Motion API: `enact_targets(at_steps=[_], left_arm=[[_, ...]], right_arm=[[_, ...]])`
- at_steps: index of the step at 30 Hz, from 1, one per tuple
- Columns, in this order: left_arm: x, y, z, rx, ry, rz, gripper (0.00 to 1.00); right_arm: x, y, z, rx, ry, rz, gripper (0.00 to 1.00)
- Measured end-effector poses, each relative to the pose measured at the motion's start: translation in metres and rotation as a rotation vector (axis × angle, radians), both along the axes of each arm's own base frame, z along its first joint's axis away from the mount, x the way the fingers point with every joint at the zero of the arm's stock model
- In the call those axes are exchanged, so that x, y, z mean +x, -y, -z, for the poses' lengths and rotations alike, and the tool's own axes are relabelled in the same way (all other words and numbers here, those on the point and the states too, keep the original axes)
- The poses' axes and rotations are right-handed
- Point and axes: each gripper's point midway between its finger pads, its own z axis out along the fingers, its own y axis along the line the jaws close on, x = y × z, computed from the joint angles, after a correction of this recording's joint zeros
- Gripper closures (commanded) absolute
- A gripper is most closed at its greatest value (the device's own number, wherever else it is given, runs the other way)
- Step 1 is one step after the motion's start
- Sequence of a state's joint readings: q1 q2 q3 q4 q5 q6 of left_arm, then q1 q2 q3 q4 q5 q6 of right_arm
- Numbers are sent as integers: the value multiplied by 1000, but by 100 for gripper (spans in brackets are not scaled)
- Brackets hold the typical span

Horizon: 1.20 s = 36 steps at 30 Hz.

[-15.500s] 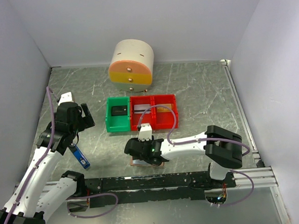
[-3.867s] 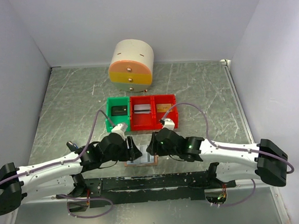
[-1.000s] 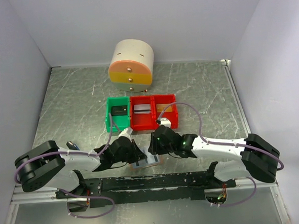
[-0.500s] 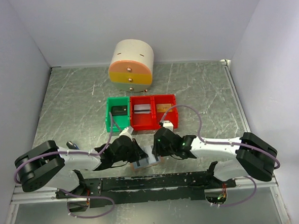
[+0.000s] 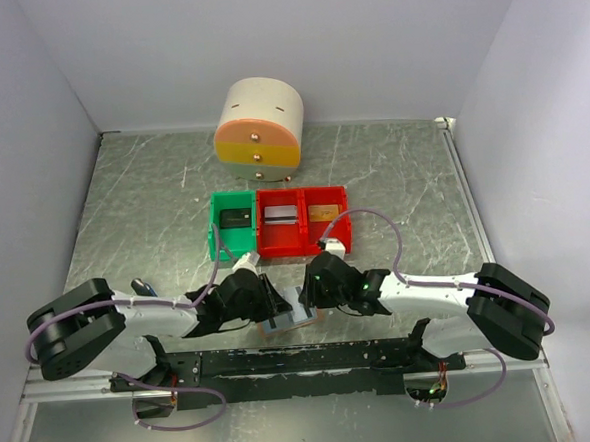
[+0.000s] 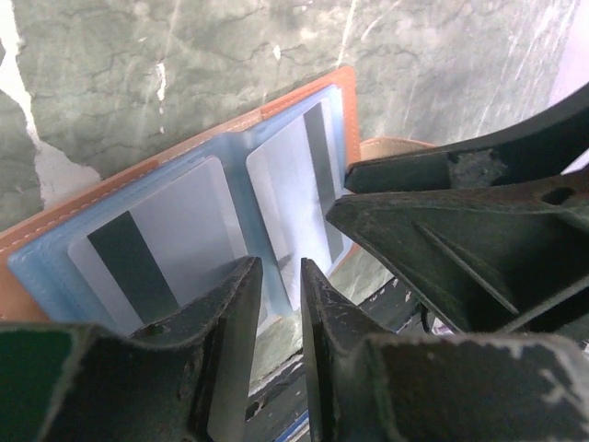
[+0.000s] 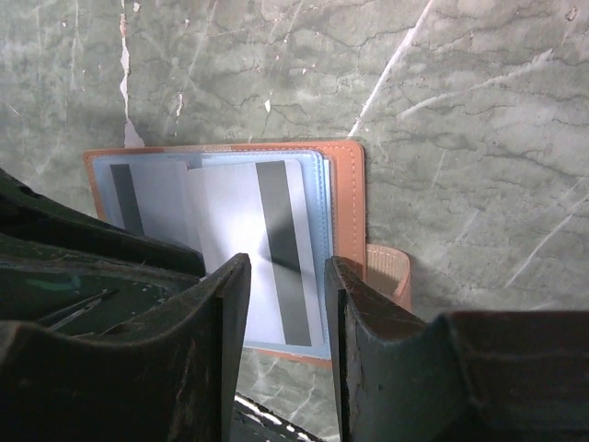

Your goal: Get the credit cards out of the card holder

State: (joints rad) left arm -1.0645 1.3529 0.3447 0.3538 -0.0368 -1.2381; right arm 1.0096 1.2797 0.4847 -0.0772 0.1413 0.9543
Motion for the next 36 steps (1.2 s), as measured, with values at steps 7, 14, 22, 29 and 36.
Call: enact_targets(at_steps=[7, 14, 22, 29, 36], left_arm=[[0, 5, 8, -14, -43, -58, 72], [1, 5, 11, -47, -48, -90, 89], [0, 5, 11, -39, -42, -92, 93], [2, 8, 7, 51, 0, -33, 93], [2, 4, 5, 111, 31, 6, 93]], right_arm=[[0, -3, 0, 32, -5, 14, 62], [0, -4, -1, 45, -7, 20, 62], [0, -3, -1, 43, -7, 20, 60], [-7, -3, -15, 85, 10, -28, 58], [-5, -7, -21, 88, 29, -46, 58]])
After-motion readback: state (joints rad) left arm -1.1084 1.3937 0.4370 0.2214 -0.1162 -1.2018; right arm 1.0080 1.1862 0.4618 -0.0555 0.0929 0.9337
